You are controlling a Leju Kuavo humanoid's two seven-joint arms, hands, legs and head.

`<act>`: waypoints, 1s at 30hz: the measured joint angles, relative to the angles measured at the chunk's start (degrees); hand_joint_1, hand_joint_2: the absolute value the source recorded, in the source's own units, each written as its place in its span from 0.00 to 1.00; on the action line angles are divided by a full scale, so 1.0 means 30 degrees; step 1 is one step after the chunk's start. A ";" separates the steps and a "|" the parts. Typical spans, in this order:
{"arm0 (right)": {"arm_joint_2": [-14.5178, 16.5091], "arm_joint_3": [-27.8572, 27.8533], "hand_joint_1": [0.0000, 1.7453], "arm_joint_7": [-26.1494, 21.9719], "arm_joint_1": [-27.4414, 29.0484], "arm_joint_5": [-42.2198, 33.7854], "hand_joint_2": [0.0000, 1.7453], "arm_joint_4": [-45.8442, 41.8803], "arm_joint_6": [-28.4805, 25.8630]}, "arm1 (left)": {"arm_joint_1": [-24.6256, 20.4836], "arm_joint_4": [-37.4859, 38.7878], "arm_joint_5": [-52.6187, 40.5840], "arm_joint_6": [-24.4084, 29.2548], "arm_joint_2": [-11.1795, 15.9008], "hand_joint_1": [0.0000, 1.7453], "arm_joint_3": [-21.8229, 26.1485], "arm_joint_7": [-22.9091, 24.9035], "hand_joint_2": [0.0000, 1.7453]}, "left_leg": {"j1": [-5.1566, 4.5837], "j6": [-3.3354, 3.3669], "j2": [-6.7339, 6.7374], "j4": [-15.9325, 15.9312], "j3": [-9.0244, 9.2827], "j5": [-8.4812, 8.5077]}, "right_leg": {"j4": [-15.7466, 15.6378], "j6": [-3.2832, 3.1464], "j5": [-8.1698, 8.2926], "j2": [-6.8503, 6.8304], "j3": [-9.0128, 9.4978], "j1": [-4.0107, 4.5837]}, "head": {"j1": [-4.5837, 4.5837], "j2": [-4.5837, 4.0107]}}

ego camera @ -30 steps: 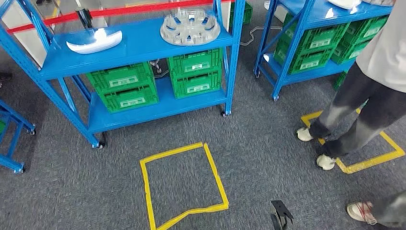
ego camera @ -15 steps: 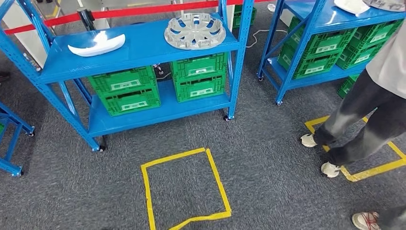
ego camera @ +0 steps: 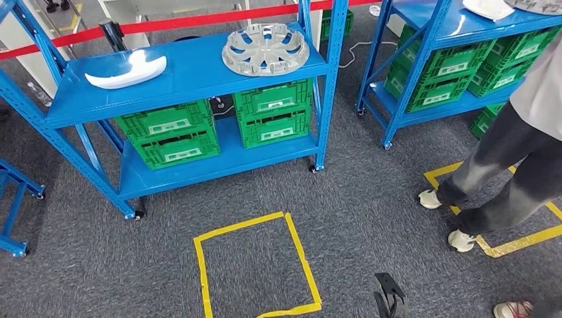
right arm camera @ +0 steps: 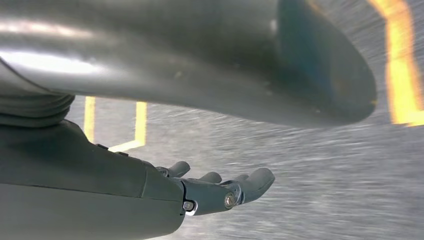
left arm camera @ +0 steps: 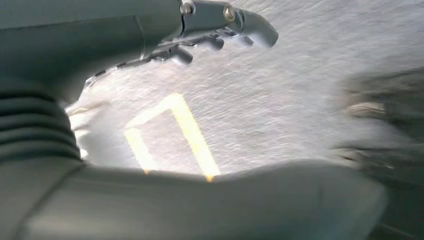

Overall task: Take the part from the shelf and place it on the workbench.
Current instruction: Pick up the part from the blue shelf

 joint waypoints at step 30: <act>0.0106 -0.4642 0.00 0.1227 0.0501 0.4223 1.00 0.2649 -0.0811 | -0.2552 -0.1500 -0.2142 0.1044 -0.0448 0.00 0.2156 -0.1355 0.00 | -0.0085 0.0313 0.0002 -0.0149 0.0304 -0.0129 | -0.0534 0.0273 0.0008 -0.0108 0.0537 0.0043 | 0.0036 0.0000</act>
